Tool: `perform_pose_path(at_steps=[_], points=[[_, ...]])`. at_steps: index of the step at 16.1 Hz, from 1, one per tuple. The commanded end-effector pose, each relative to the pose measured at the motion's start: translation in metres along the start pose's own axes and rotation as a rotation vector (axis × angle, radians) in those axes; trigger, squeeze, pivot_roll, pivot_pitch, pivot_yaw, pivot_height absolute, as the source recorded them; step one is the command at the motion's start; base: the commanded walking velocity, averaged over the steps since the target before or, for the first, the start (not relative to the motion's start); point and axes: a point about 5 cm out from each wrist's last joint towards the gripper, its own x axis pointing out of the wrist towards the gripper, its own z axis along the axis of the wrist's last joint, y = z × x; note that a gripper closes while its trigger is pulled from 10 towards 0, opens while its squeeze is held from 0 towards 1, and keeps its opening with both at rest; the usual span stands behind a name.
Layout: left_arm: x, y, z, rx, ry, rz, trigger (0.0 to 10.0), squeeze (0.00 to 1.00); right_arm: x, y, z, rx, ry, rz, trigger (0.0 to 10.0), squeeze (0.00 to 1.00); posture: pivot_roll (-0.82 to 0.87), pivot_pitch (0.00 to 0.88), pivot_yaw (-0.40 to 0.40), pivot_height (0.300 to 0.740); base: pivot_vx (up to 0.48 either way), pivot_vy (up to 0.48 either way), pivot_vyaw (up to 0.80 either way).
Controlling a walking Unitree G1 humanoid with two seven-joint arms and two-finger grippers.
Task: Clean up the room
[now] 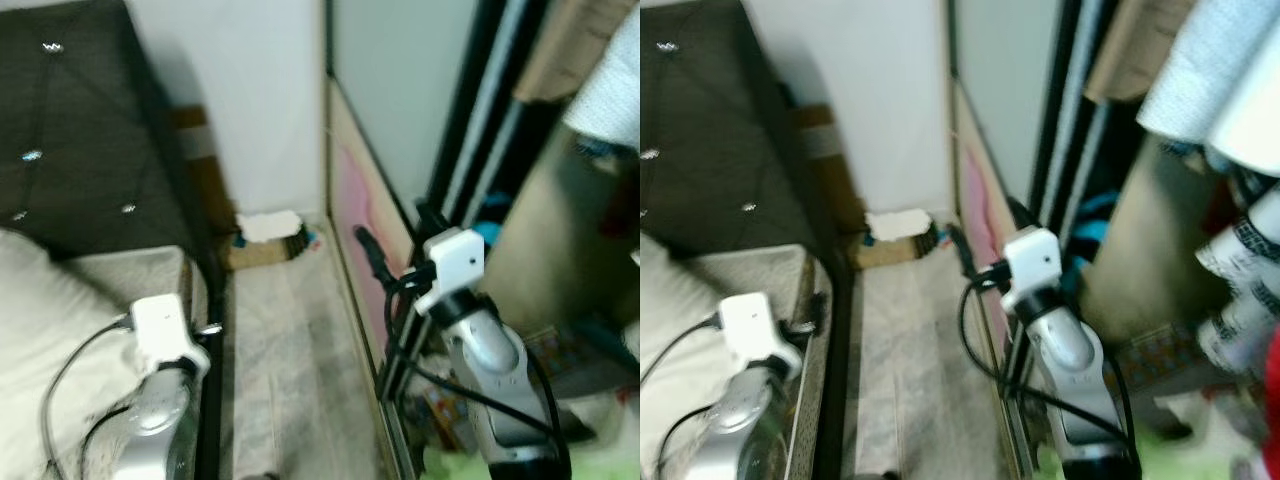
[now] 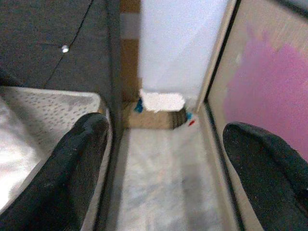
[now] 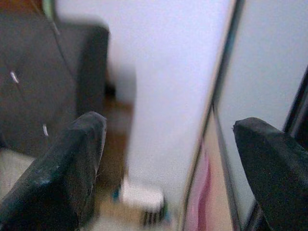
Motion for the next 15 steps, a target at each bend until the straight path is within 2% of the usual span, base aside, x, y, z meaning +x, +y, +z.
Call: perform_pose_path(at_steps=[1,4,6,7,8,9,11,15], points=[[0.002,0.004,0.011,0.005,-0.046,0.022,10.0,0.0,0.001,0.001,-0.017,0.037,0.079,-0.055,10.0,0.0,0.1,0.0,-0.005,0.74,0.0,0.0,0.0],[0.005,0.003,0.016,0.02,-0.073,0.003,10.0,0.0,0.011,0.004,-0.013,0.076,0.081,-0.121,10.0,0.0,0.1,0.0,0.003,0.74,0.0,0.0,0.69],[0.003,0.002,0.013,0.018,-0.058,0.004,10.0,0.0,0.014,-0.001,-0.01,0.05,0.073,-0.107,10.0,0.0,0.11,0.0,-0.015,0.74,0.0,0.0,0.8],[0.002,0.001,0.012,-0.006,-0.052,-0.001,10.0,0.0,0.015,-0.005,-0.012,0.064,0.084,-0.126,10.0,0.0,0.1,0.0,-0.021,0.74,0.0,0.0,0.8],[0.001,-0.003,0.014,-0.069,-0.063,-0.036,10.0,0.0,0.017,-0.007,-0.012,0.088,0.087,-0.135,10.0,0.0,0.1,0.0,-0.02,0.74,0.0,0.0,0.8],[0.001,-0.009,0.013,-0.069,-0.059,-0.066,10.0,0.0,0.017,-0.007,-0.011,0.077,0.081,-0.119,10.0,0.0,0.1,0.0,-0.02,0.74,0.0,0.0,0.8],[0.001,-0.008,0.012,-0.047,-0.045,-0.043,10.0,0.0,0.015,-0.009,-0.019,0.101,0.116,-0.153,10.0,0.0,0.11,0.0,-0.015,0.74,0.0,0.0,0.8],[0.001,-0.009,0.012,-0.057,-0.041,-0.062,10.0,0.0,0.016,-0.001,-0.016,0.134,0.11,-0.144,10.0,0.0,0.09,0.0,-0.015,0.74,0.0,0.0,0.8]])
